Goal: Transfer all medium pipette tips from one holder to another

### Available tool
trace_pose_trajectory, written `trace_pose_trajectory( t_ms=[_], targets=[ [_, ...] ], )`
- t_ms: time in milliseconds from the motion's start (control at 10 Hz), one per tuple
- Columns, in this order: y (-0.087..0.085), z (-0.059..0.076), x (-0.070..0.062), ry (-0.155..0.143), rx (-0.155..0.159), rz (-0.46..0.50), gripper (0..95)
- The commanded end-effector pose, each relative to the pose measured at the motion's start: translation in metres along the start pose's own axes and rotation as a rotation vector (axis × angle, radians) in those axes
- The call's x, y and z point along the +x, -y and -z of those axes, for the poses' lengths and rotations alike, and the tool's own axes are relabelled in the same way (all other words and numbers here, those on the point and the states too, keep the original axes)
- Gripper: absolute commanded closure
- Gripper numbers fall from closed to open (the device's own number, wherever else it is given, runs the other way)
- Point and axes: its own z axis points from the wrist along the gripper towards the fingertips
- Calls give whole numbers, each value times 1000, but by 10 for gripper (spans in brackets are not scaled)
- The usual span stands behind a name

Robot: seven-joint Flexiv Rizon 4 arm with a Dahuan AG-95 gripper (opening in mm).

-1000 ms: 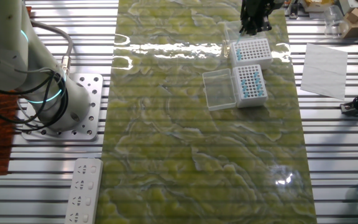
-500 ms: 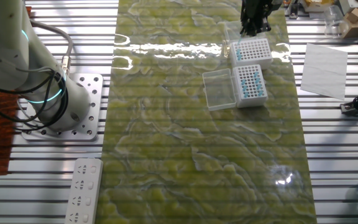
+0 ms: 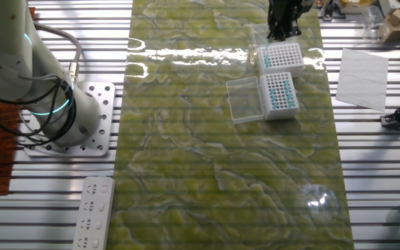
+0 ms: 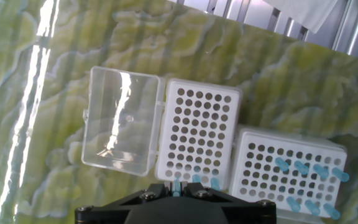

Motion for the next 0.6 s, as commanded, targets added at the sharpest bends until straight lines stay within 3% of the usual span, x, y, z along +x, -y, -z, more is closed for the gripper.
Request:
trace_pose_trajectory(
  t_ms=[100, 500, 600],
  targets=[
    [0, -1, 0, 1, 1, 1, 950],
    [-1, -7, 2, 32, 10, 27, 950],
    [0, -9, 4, 39, 13, 39, 760]
  ],
)
